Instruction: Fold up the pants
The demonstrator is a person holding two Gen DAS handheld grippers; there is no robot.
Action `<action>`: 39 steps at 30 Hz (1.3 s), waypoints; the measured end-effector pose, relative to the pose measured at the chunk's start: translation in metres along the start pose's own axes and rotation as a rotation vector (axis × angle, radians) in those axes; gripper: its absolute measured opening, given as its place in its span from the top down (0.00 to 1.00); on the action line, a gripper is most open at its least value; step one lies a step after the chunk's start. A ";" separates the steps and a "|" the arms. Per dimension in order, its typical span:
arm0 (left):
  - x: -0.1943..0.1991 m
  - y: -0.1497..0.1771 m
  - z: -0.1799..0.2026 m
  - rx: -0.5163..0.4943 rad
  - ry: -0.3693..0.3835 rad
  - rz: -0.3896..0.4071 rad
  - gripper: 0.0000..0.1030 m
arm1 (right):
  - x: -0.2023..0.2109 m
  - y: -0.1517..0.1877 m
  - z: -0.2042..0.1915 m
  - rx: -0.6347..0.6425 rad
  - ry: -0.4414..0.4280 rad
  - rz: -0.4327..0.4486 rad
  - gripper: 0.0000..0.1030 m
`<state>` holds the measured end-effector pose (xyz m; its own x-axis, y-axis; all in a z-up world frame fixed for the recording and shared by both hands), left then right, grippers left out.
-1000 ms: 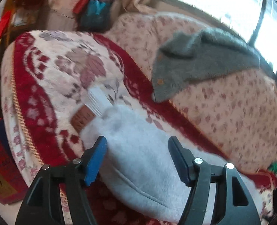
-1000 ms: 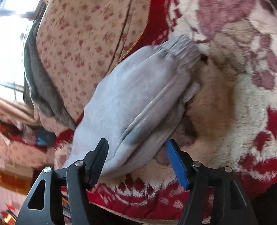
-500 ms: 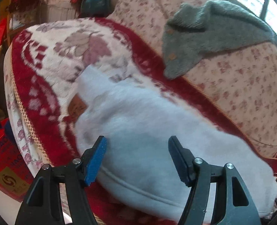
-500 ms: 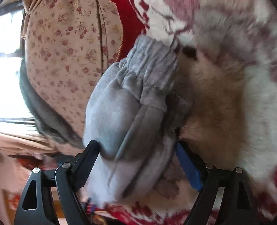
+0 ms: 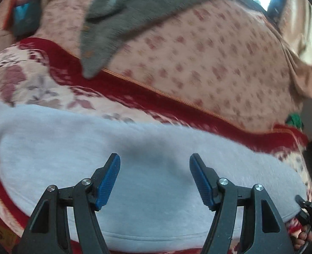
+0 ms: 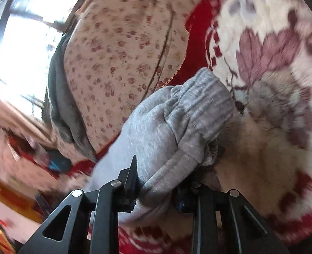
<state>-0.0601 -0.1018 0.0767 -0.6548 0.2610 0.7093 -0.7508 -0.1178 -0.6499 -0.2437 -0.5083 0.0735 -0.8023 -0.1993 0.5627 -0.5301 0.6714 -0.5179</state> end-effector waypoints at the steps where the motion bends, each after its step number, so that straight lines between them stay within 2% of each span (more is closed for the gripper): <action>1: -0.006 0.004 0.006 -0.011 0.004 -0.015 0.35 | -0.006 0.004 0.006 0.012 0.072 -0.030 0.71; 2: -0.012 0.010 0.011 -0.021 0.008 -0.035 0.35 | -0.014 0.008 0.014 -0.001 0.126 -0.062 0.70; 3: -0.019 0.015 0.015 -0.028 0.012 -0.059 0.35 | -0.021 0.012 0.028 -0.053 0.133 -0.079 0.68; 4: -0.023 0.019 0.018 -0.033 0.015 -0.078 0.35 | -0.023 0.014 0.036 -0.098 0.135 -0.088 0.57; 5: -0.025 0.022 0.021 -0.039 0.023 -0.092 0.35 | -0.020 0.013 0.042 -0.127 0.161 -0.098 0.37; 6: -0.026 0.023 0.023 -0.049 0.027 -0.096 0.35 | -0.014 0.010 0.042 -0.122 0.195 -0.101 0.29; 7: -0.027 0.022 0.026 -0.061 0.029 -0.096 0.35 | -0.006 0.006 0.041 -0.096 0.228 -0.092 0.26; 9: -0.027 0.017 0.031 -0.084 0.033 -0.087 0.34 | 0.013 -0.005 0.036 -0.049 0.305 -0.056 0.26; 10: -0.029 0.012 0.034 -0.089 0.038 -0.086 0.29 | 0.025 -0.013 0.032 -0.038 0.320 -0.026 0.25; 12: -0.035 0.002 0.045 -0.104 0.067 -0.104 0.20 | 0.039 -0.028 0.016 0.002 0.291 0.031 0.25; 13: -0.039 -0.002 0.051 -0.110 0.084 -0.115 0.19 | 0.039 -0.036 0.005 0.028 0.264 0.046 0.25; 16: -0.056 -0.017 0.083 -0.174 0.123 -0.132 0.19 | 0.012 -0.052 -0.034 0.121 0.131 0.020 0.25; 19: -0.074 -0.032 0.115 -0.264 0.105 -0.128 0.19 | -0.048 -0.059 -0.073 0.225 0.026 -0.050 0.25; 21: -0.089 -0.045 0.139 -0.303 0.131 -0.146 0.19 | -0.087 -0.055 -0.085 0.287 -0.003 -0.106 0.25; 24: -0.111 -0.059 0.163 -0.325 0.151 -0.170 0.19 | -0.134 -0.037 -0.075 0.278 0.003 -0.238 0.25; 26: -0.131 -0.062 0.175 -0.346 0.148 -0.216 0.19 | -0.148 -0.017 -0.062 0.323 0.055 -0.299 0.28; 28: -0.145 -0.058 0.181 -0.361 0.147 -0.263 0.19 | -0.141 0.002 -0.067 0.455 0.076 -0.256 0.28; 30: -0.155 -0.048 0.187 -0.398 0.158 -0.313 0.19 | -0.136 0.013 -0.072 0.542 0.106 -0.259 0.28; 35: -0.166 -0.027 0.199 -0.511 0.153 -0.344 0.19 | -0.126 0.005 -0.059 0.458 0.034 -0.246 0.27; 39: -0.182 -0.021 0.208 -0.556 0.137 -0.361 0.14 | -0.127 0.006 -0.063 0.481 0.039 -0.241 0.27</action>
Point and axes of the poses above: each gripper's, at about its wrist camera, not at the fingertips, and x roughly against the way its jaws point, z to its right, y to its underside, the point moved 2 cm from there along -x, roughly the way its jaws point, and after that the axes turned 2 degrees about -y, right-handed, at the moved point
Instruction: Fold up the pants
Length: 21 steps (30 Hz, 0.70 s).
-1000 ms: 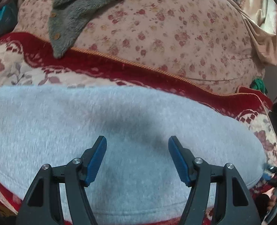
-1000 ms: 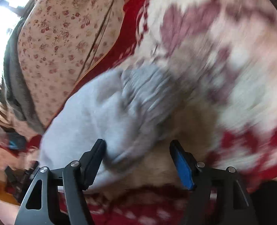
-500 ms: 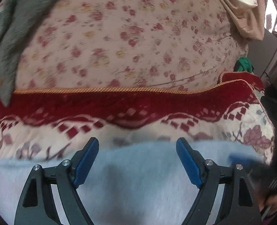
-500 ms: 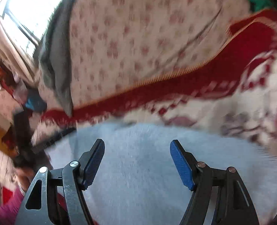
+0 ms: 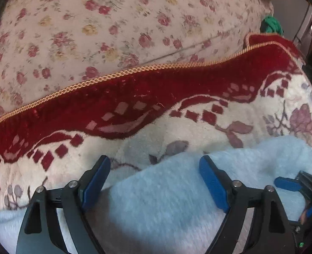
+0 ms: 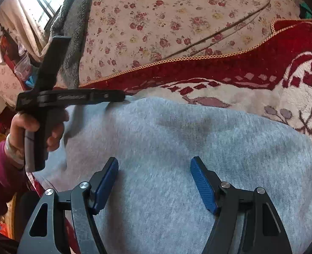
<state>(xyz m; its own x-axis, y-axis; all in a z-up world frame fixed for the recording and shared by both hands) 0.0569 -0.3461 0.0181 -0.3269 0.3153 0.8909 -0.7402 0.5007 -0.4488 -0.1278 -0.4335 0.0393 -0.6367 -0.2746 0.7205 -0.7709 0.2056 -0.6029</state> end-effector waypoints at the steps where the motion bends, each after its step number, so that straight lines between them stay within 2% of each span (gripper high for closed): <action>1: -0.007 0.000 0.003 -0.021 0.015 -0.038 0.14 | -0.001 -0.001 0.000 -0.002 -0.003 0.000 0.26; 4: -0.014 0.004 0.009 -0.064 0.038 -0.114 0.13 | 0.000 -0.003 0.003 -0.021 -0.024 -0.001 0.26; 8: -0.019 0.005 0.007 -0.072 0.057 -0.105 0.16 | 0.001 -0.002 0.005 -0.028 -0.043 0.004 0.26; 10: -0.025 0.003 0.009 -0.080 0.064 -0.077 0.36 | 0.000 -0.003 0.005 -0.028 -0.042 0.006 0.25; 11: -0.027 0.001 0.013 -0.099 0.054 -0.054 0.42 | -0.001 -0.003 0.005 -0.029 -0.042 0.007 0.25; 13: -0.029 -0.004 0.023 -0.145 0.021 -0.004 0.72 | -0.001 -0.003 0.005 -0.034 -0.041 0.008 0.25; 15: -0.033 -0.011 0.029 -0.148 -0.008 0.018 0.86 | -0.001 -0.004 0.007 -0.049 -0.043 0.008 0.25; 17: -0.038 -0.016 0.029 -0.119 -0.018 0.018 0.90 | -0.001 -0.005 0.008 -0.062 -0.044 0.009 0.25; 21: -0.014 -0.017 0.012 -0.005 0.034 0.076 0.90 | 0.006 -0.007 0.008 -0.095 -0.038 0.033 0.25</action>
Point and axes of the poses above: each gripper's, at about its wrist camera, not at the fingertips, and x roughly against the way its jaws point, z to its right, y to its underside, the point moved 2 cm from there along -x, roughly the way its jaws point, and after that the axes turned 2 degrees about -y, right-handed, at the moved point
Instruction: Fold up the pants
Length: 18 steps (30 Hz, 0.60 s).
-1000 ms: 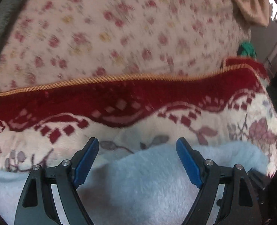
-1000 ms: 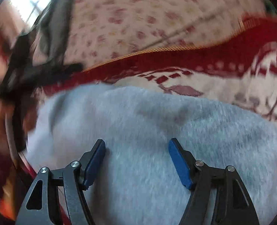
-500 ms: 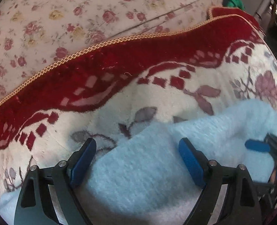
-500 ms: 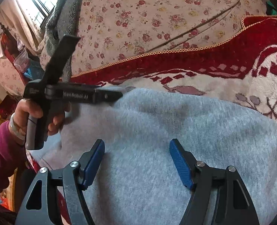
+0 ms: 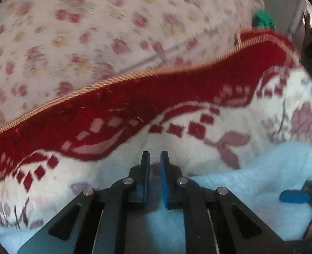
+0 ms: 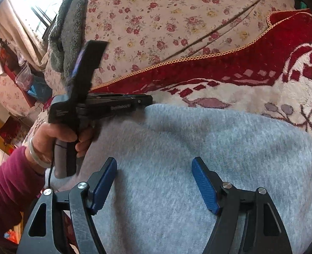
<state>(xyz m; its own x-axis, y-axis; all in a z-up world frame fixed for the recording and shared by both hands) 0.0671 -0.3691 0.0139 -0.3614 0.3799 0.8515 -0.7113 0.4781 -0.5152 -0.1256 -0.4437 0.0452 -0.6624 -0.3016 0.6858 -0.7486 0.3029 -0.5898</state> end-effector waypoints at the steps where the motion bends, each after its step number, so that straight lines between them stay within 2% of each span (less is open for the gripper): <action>1: 0.009 0.001 -0.007 0.030 0.003 0.009 0.87 | 0.004 -0.001 -0.002 -0.009 -0.004 0.012 0.24; 2: 0.025 0.004 -0.016 0.069 0.002 0.027 0.82 | 0.008 -0.001 -0.004 -0.021 -0.014 0.028 0.24; 4: 0.053 0.014 -0.031 0.123 0.002 0.073 0.39 | 0.014 -0.001 -0.007 -0.040 -0.030 0.047 0.22; 6: 0.077 0.026 -0.040 0.159 -0.014 0.120 0.29 | 0.017 0.001 -0.014 -0.047 -0.034 0.048 0.20; 11: 0.132 0.074 -0.065 0.223 -0.119 0.177 0.23 | 0.019 0.008 -0.046 0.005 -0.044 0.023 0.18; 15: 0.157 0.116 -0.078 0.252 -0.214 0.191 0.23 | 0.009 0.013 -0.073 0.043 -0.059 -0.007 0.15; 18: 0.169 0.142 -0.092 0.300 -0.248 0.181 0.23 | -0.003 0.015 -0.101 0.081 -0.079 -0.045 0.15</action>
Point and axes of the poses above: each gripper's, at about its wrist camera, not at the fingertips, and x roughly against the way its jaws point, z to its right, y to its underside, the point moved 2 cm from there along -x, roughly the way its jaws point, and after that the axes turned 2 degrees about -y, right-handed, at the moved point
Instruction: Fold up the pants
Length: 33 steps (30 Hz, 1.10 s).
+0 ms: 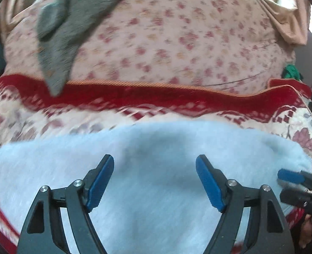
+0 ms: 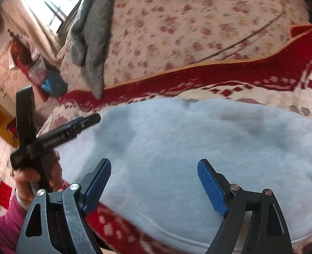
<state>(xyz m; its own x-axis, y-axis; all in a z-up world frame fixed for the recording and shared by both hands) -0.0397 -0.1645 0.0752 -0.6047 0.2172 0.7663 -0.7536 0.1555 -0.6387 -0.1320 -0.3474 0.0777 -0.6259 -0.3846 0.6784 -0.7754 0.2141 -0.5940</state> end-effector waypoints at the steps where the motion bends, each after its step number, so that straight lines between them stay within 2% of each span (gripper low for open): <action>1: 0.003 0.005 -0.007 0.014 -0.012 -0.005 0.23 | -0.003 0.000 -0.008 0.017 -0.007 -0.006 0.14; 7: 0.032 0.029 -0.062 0.096 -0.126 0.024 0.23 | -0.030 0.004 -0.065 0.116 -0.040 -0.068 0.12; 13: 0.061 0.042 -0.115 0.196 -0.168 0.045 0.23 | -0.043 0.006 -0.108 0.136 -0.067 -0.095 0.12; 20: 0.088 0.071 -0.196 0.397 -0.218 0.065 0.23 | -0.069 0.001 -0.156 0.200 -0.088 -0.137 0.11; 27: 0.090 0.111 -0.266 0.606 -0.247 0.044 0.23 | -0.136 -0.014 -0.216 0.299 -0.109 -0.197 0.11; 33: 0.078 0.135 -0.301 0.681 -0.260 -0.007 0.21 | -0.207 -0.033 -0.275 0.483 -0.155 -0.224 0.11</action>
<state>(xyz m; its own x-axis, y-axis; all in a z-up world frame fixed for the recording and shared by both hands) -0.1112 0.1632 0.0273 -0.5771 -0.0307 0.8161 -0.6999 -0.4964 -0.5136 0.0001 -0.0283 0.0755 -0.4024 -0.5086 0.7612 -0.7390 -0.3103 -0.5980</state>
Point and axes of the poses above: each gripper's, at about its wrist camera, not at the fingertips, and x roughly against the way its jaws point, z to its right, y to its underside, the point moved 2 cm from there along -x, roughly the way its jaws point, and after that the axes turned 2 degrees about -y, right-handed, at the moved point
